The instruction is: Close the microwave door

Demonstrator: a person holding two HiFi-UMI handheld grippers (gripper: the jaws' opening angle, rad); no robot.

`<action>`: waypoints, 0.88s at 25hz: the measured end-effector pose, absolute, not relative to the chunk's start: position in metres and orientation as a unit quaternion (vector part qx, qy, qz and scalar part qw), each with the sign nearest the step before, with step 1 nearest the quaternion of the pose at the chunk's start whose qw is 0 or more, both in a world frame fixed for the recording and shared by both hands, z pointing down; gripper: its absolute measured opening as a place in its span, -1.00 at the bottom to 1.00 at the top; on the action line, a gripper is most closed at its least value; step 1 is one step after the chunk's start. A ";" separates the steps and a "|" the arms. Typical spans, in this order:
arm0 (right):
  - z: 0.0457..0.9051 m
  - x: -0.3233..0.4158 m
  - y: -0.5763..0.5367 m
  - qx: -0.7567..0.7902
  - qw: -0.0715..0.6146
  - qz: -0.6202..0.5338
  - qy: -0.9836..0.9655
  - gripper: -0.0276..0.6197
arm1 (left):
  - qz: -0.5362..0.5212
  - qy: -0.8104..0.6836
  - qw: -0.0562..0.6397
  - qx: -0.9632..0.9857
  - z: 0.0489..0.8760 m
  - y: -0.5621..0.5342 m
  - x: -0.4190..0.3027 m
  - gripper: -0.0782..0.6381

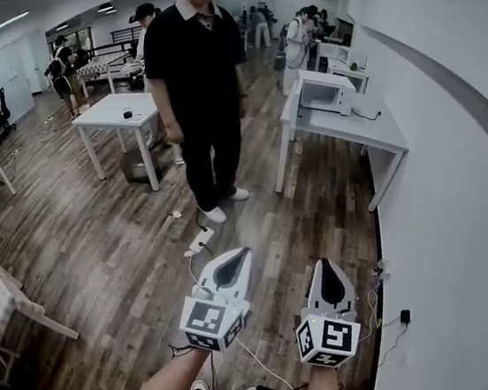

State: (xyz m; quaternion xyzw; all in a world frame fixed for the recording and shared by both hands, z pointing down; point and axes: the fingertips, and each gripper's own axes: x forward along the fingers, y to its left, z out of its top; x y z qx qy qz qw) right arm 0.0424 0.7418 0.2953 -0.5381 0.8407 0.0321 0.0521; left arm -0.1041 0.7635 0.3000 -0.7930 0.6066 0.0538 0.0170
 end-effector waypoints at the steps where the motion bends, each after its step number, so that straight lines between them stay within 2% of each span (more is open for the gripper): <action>1: 0.295 0.048 0.742 -0.536 0.051 0.033 0.842 -0.83 | 0.053 0.608 0.017 -0.792 0.300 0.763 -0.098 -0.71; 12: 0.311 0.092 0.718 -0.531 0.054 0.009 0.846 -0.83 | 0.044 0.617 0.016 -0.785 0.307 0.749 -0.058 -0.71; 22: 0.310 0.098 0.676 -0.536 0.059 0.009 0.842 -0.83 | 0.048 0.609 0.018 -0.791 0.308 0.708 -0.049 -0.70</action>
